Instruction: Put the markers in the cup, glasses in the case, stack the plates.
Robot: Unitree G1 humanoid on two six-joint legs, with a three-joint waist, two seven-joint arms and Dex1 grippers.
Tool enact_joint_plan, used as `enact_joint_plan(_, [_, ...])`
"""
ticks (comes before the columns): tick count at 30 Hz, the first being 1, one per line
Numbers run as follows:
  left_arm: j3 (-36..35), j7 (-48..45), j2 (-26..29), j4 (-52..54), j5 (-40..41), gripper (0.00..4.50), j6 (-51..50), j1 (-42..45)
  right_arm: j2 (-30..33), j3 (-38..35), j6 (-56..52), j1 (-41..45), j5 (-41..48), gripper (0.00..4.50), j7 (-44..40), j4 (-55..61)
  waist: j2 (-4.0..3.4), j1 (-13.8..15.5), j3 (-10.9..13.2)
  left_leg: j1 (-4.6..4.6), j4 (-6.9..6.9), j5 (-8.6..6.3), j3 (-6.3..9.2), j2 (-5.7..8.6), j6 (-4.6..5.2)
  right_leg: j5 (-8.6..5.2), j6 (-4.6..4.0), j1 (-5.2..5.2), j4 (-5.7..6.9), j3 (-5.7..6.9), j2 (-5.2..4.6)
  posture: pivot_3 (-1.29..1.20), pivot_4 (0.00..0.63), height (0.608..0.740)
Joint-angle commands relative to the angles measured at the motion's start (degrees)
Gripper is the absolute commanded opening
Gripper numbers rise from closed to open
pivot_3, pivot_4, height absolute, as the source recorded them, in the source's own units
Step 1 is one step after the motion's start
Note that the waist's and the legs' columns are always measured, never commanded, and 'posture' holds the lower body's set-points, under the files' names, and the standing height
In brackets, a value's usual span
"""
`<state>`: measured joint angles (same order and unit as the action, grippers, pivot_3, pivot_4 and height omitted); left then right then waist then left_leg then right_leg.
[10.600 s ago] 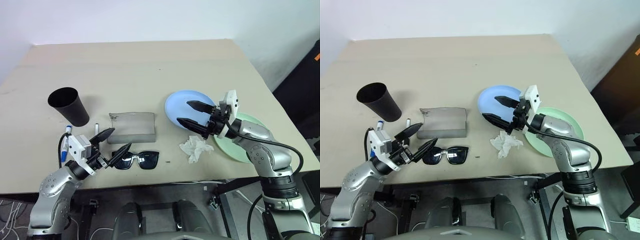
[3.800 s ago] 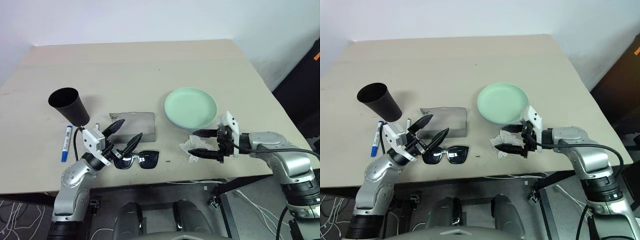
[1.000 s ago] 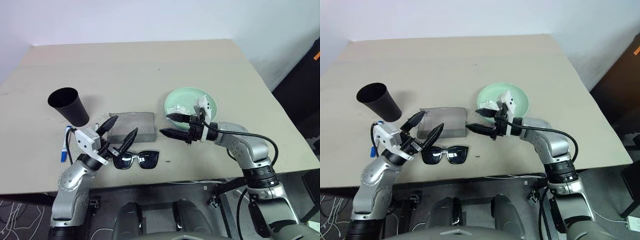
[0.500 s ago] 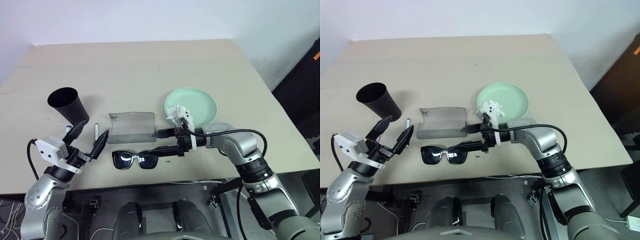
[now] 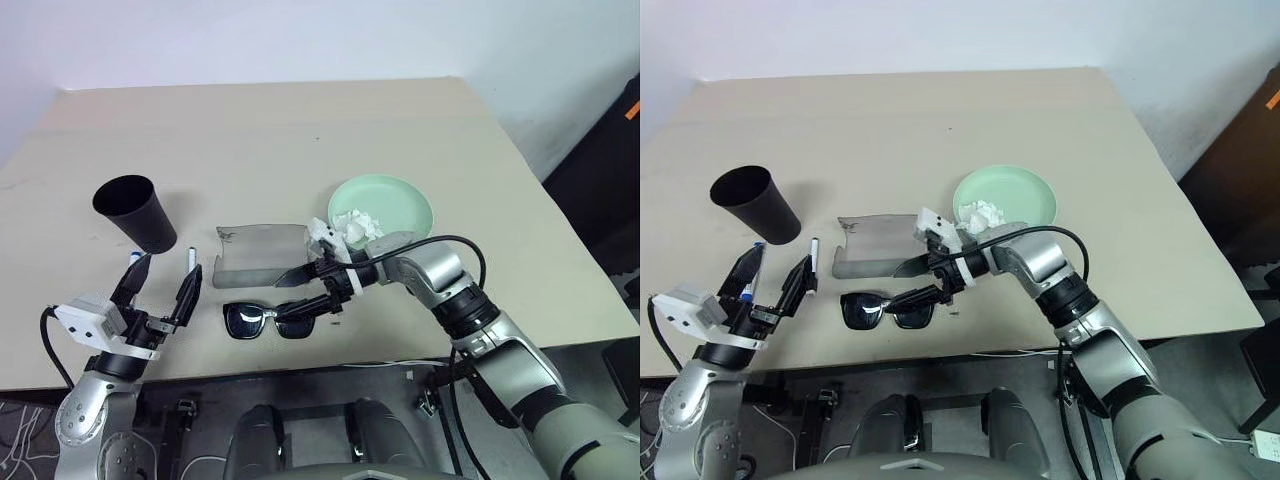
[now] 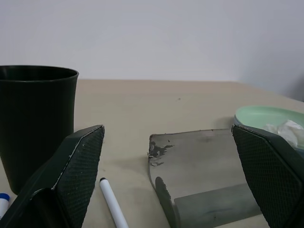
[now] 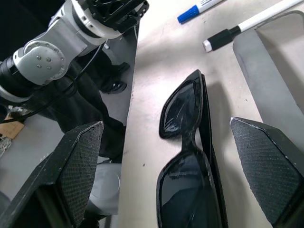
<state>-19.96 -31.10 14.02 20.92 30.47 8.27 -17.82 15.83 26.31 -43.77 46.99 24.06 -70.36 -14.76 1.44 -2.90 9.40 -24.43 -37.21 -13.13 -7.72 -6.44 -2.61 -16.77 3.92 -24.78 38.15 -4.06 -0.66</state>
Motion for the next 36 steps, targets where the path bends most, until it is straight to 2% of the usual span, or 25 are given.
enact_joint_plan(1, [-1.6, -0.2, 0.2, 0.5, 0.0, 4.5, 2.0, -1.1, -1.5, 0.6, 2.0, 2.6, -1.7, 4.48, -2.1, -2.4, 0.0, -0.1, 0.0, 0.0, 0.0, 0.0, 0.0, 0.0, 0.0, 0.0, 0.0, -0.01, 0.0, 0.0, 0.0, 0.0, 0.15, 0.726])
enact_joint_plan(15, [-4.2, -1.2, 0.6, -1.9, 0.1, 4.5, 3.8, -4.9, -6.7, 6.6, 8.9, 8.0, -11.1, 4.48, -8.8, -12.2, 0.0, -1.3, 0.0, -0.06, 0.07, -0.01, -0.02, -0.01, -0.02, 0.0, -0.01, -0.13, -0.01, 0.0, -0.02, 0.0, 0.15, 0.726])
enact_joint_plan(30, [-4.7, -8.3, 5.1, -1.6, 0.6, 4.5, 2.6, -11.4, -12.1, 5.9, 13.2, 11.9, -16.7, 4.48, -10.4, -21.3, 0.01, -2.2, 0.0, -0.08, 0.17, -0.14, -0.01, -0.05, -0.23, 0.03, -0.21, -0.45, -0.01, 0.0, -0.17, 0.0, 0.15, 0.726])
enact_joint_plan(33, [-5.1, -8.7, 5.5, -2.0, 1.1, 4.5, 2.7, -11.8, -12.7, 5.9, 13.8, 12.3, -17.4, 3.89, -10.6, -22.0, 0.02, -2.8, 0.0, -0.1, 0.18, -0.14, 0.02, -0.05, -0.23, 0.03, -0.22, -0.45, -0.02, 0.0, -0.25, 0.0, 0.15, 0.726])
enact_joint_plan(35, [-5.0, -9.5, 5.7, -3.1, 0.1, 4.5, 3.5, -12.2, -12.8, 6.1, 13.9, 12.3, -17.9, 3.26, -11.0, -21.9, 0.02, -2.9, 0.0, -0.12, 0.18, -0.14, 0.02, -0.05, -0.23, 0.03, -0.22, -0.45, -0.02, 0.0, -0.27, 0.0, 0.15, 0.726])
enact_joint_plan(36, [-5.0, -9.9, 5.7, -3.6, -0.2, 4.5, 3.8, -12.4, -12.8, 6.4, 14.0, 12.2, -18.1, 3.26, -11.3, -21.8, 0.02, -3.0, 0.0, -0.13, 0.19, -0.14, 0.02, -0.05, -0.23, 0.03, -0.22, -0.45, -0.03, 0.0, -0.27, 0.0, 0.15, 0.726])
